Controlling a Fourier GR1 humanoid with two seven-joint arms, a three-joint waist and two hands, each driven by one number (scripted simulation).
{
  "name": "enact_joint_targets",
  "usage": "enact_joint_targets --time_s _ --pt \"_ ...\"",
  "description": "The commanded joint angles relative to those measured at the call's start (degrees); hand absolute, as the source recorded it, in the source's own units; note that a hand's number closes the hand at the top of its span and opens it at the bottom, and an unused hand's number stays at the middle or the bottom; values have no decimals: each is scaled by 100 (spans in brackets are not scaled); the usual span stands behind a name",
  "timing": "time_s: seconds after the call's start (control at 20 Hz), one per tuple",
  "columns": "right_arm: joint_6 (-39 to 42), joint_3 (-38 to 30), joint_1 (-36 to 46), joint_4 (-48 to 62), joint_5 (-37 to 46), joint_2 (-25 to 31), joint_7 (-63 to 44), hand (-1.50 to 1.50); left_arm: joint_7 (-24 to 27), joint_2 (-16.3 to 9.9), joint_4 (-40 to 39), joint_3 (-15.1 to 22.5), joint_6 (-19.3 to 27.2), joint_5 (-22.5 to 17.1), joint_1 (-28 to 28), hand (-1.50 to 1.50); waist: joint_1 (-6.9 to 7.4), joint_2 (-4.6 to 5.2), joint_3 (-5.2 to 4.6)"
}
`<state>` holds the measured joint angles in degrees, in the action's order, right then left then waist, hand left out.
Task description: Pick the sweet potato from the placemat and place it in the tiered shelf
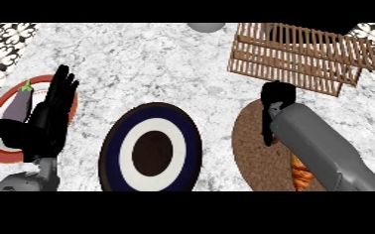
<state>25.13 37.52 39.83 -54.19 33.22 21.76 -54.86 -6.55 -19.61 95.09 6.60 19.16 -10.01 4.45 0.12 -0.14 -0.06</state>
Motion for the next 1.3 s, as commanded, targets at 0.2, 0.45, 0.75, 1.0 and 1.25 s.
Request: enact_joint_targets --time_s 0.2,0.45,0.75,1.0,1.25 --pt "32 -330 -296 596 514 -456 -164 -150 -168 -18 -163 -299 -293 47 277 0 8 20 6" --pt "354 -358 -64 844 874 -54 818 150 -240 -28 39 -439 -425 24 91 0 60 24 8" --pt "33 -191 -217 580 1582 -264 1103 150 -154 403 328 -128 -266 381 -164 0 42 17 7" --pt "-1841 -754 -1010 -832 1215 -1026 399 150 -129 278 53 -336 -291 273 -141 0 -153 -54 14" --pt "-2768 -866 -1527 -1695 1263 -1505 211 150 -174 292 224 -380 -258 266 -182 0 -117 -37 11"
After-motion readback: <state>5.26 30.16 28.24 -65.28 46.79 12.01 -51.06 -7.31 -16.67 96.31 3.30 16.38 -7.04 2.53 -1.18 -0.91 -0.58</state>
